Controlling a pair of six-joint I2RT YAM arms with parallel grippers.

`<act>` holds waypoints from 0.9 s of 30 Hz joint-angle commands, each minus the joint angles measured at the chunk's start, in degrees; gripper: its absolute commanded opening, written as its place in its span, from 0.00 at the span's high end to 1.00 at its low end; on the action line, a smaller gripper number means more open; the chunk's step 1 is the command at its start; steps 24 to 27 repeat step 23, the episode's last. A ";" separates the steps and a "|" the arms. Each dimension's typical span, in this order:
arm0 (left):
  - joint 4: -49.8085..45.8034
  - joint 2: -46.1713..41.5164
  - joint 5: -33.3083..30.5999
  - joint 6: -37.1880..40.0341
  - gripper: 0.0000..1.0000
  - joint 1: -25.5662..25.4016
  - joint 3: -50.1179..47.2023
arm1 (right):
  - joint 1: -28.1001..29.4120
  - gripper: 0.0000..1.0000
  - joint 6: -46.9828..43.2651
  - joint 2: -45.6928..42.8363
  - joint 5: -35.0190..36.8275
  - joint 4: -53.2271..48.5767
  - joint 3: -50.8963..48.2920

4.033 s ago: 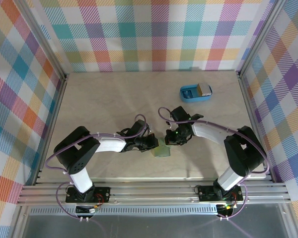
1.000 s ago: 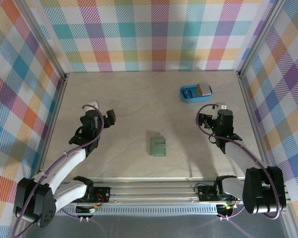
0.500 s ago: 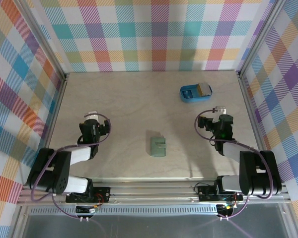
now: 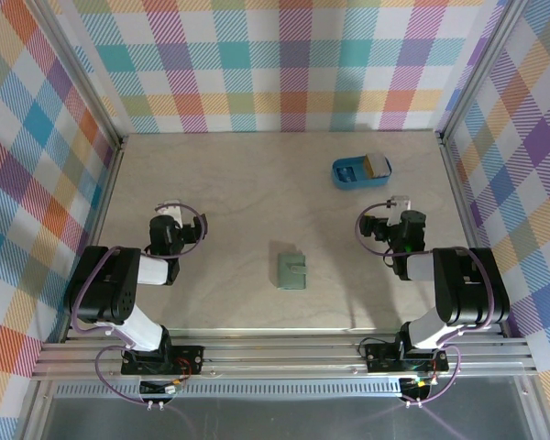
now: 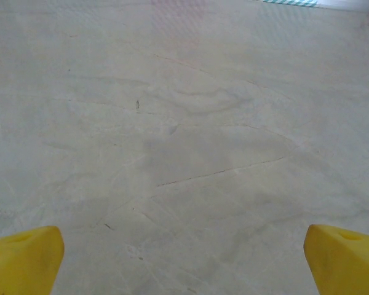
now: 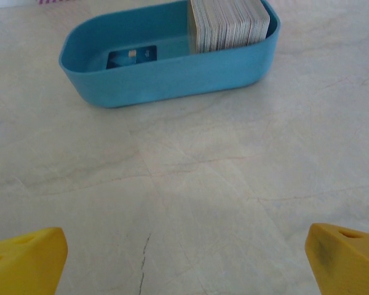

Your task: Put the credit cards into the card holder

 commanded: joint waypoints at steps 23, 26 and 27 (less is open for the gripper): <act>1.44 -0.15 1.15 0.85 0.00 0.47 0.54 | -0.19 0.01 -1.23 -0.25 -1.48 2.39 1.07; 1.44 -0.15 1.15 0.85 0.00 0.47 0.54 | -0.19 0.01 -1.23 -0.25 -1.48 2.39 1.07; 1.44 -0.15 1.15 0.85 0.00 0.47 0.54 | -0.19 0.01 -1.23 -0.25 -1.48 2.39 1.07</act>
